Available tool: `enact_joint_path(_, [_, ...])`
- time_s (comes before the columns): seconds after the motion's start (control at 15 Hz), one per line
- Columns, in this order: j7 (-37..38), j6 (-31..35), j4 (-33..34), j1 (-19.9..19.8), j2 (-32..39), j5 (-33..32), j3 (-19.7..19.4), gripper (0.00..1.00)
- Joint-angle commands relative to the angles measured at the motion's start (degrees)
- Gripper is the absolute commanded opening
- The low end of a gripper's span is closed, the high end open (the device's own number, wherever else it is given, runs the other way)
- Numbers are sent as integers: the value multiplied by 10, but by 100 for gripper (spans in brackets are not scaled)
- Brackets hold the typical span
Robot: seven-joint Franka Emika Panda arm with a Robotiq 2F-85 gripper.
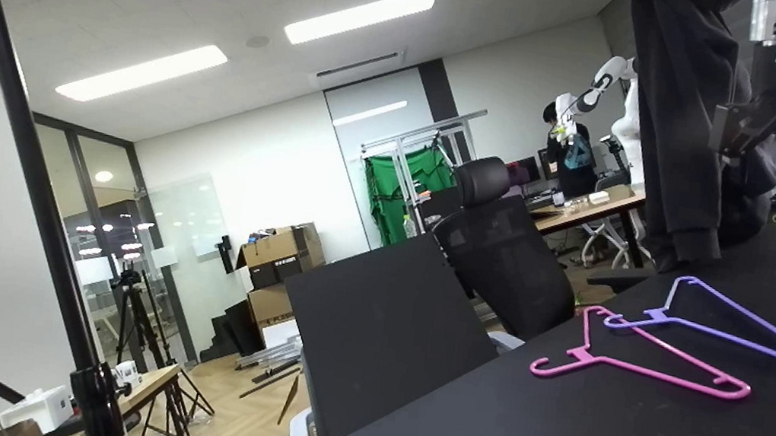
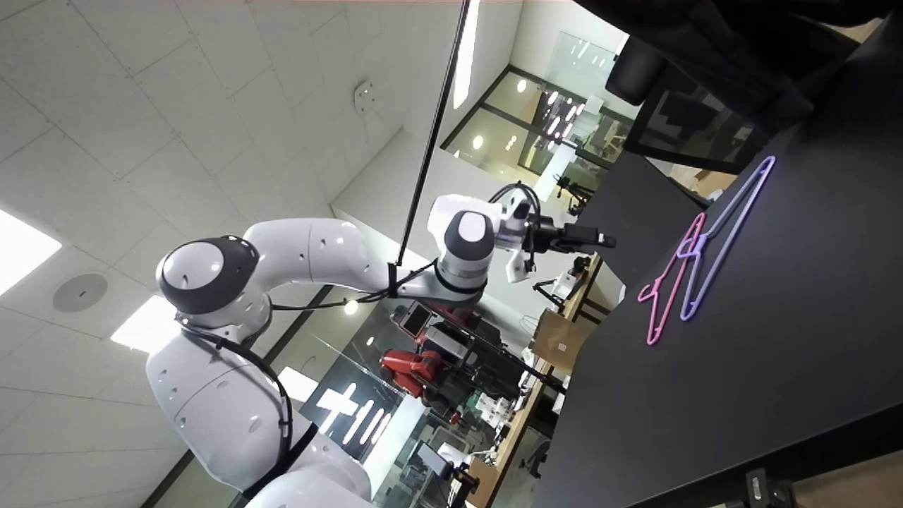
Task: Take the blue hanger from the table and place it on the rack
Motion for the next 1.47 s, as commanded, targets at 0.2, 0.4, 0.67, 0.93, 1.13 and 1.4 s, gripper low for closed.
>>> enact_joint_path(0.2, [-90, -77, 169, 133, 147, 137, -106, 100])
enact_joint_path(0.4, [-131, -89, 208, 162, 193, 202, -114, 100])
enact_joint_path(0.67, [-152, -105, 251, 185, 241, 226, -130, 100])
enact_joint_path(0.93, [-173, -133, 294, 194, 281, 219, -146, 100])
enact_joint_path(1.13, [-177, -125, 278, 198, 279, 224, -152, 100])
enact_joint_path(1.4, [-177, -134, 297, 203, 296, 222, -159, 100])
